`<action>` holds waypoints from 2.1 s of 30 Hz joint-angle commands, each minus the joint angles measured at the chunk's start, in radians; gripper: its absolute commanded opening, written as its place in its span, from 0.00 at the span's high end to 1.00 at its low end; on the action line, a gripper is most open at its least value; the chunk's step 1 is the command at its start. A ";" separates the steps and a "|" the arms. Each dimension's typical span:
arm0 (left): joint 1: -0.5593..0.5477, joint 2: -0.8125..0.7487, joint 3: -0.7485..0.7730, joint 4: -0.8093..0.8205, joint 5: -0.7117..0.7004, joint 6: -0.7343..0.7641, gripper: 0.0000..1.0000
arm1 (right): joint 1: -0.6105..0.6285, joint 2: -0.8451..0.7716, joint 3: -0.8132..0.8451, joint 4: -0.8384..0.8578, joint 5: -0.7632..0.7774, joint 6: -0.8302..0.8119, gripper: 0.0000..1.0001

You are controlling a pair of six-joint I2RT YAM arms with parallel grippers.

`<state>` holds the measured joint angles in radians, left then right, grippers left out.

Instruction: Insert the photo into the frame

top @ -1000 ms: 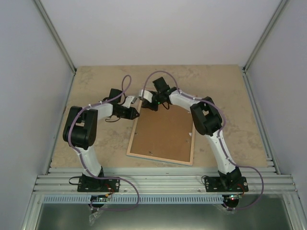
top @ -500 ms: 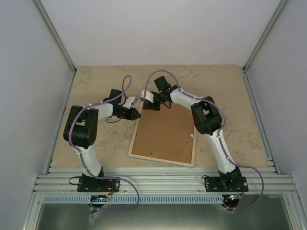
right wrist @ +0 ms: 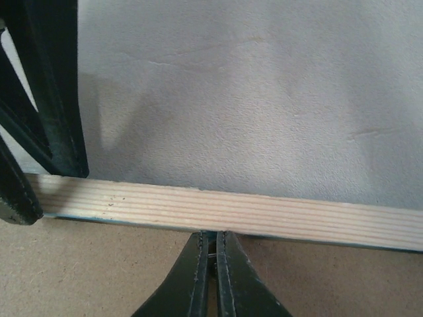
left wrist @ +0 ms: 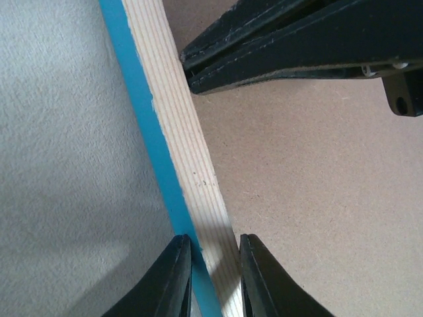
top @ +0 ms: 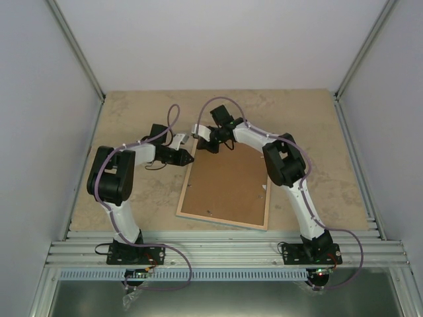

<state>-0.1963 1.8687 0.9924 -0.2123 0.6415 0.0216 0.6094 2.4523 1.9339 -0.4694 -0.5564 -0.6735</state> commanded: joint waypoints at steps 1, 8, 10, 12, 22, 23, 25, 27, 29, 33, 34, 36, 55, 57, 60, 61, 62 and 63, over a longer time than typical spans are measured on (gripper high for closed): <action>-0.034 0.020 -0.059 -0.084 0.045 0.033 0.86 | 0.011 0.080 -0.044 0.035 0.236 0.101 0.99; -0.034 0.030 -0.052 -0.089 0.052 0.030 0.87 | 0.010 0.077 -0.049 0.061 0.274 0.257 1.00; -0.034 0.030 -0.052 -0.088 0.051 0.025 0.87 | 0.010 0.073 -0.058 0.076 0.283 0.305 1.00; -0.034 0.029 -0.053 -0.084 0.049 0.018 0.87 | 0.012 0.067 -0.071 0.095 0.295 0.339 0.99; -0.001 0.003 -0.032 -0.053 0.020 -0.011 0.77 | 0.005 -0.017 -0.074 0.110 0.155 0.322 0.85; 0.014 -0.006 -0.022 -0.045 0.014 -0.040 0.75 | 0.001 -0.036 -0.072 0.096 0.125 0.306 0.80; 0.035 -0.028 -0.004 -0.035 -0.001 -0.046 0.70 | -0.014 -0.081 -0.069 0.075 0.074 0.290 0.70; 0.040 -0.068 0.016 -0.034 -0.019 -0.026 0.63 | -0.032 -0.129 -0.062 0.045 0.008 0.274 0.60; 0.040 -0.106 0.032 -0.034 -0.034 0.017 0.53 | -0.056 -0.176 -0.055 -0.001 -0.036 0.256 0.53; 0.024 -0.165 0.072 -0.059 -0.100 0.119 0.37 | -0.125 -0.262 -0.091 -0.117 -0.082 0.198 0.43; 0.013 -0.176 0.078 -0.069 -0.125 0.155 0.33 | -0.155 -0.285 -0.114 -0.137 -0.085 0.191 0.40; -0.018 -0.190 0.089 -0.087 -0.175 0.223 0.28 | -0.209 -0.328 -0.156 -0.181 -0.085 0.179 0.38; -0.117 -0.110 0.163 -0.116 -0.329 0.313 0.25 | -0.454 -0.628 -0.673 -0.296 0.241 0.347 0.27; -0.139 -0.111 0.172 -0.122 -0.315 0.346 0.26 | -0.455 -0.600 -0.686 -0.273 0.241 0.369 0.31; -0.161 -0.113 0.179 -0.117 -0.306 0.365 0.27 | -0.455 -0.536 -0.670 -0.249 0.245 0.374 0.39; -0.163 -0.116 0.178 -0.109 -0.303 0.361 0.27 | -0.455 -0.511 -0.656 -0.245 0.240 0.372 0.42; -0.163 -0.120 0.174 -0.102 -0.303 0.358 0.27 | -0.454 -0.486 -0.633 -0.250 0.224 0.369 0.44; -0.163 -0.125 0.170 -0.096 -0.303 0.352 0.27 | -0.454 -0.463 -0.608 -0.254 0.204 0.363 0.45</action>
<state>-0.3504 1.7588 1.1481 -0.3222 0.3161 0.3477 0.1585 1.9049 1.2648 -0.7513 -0.3260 -0.3294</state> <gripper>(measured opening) 0.731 0.578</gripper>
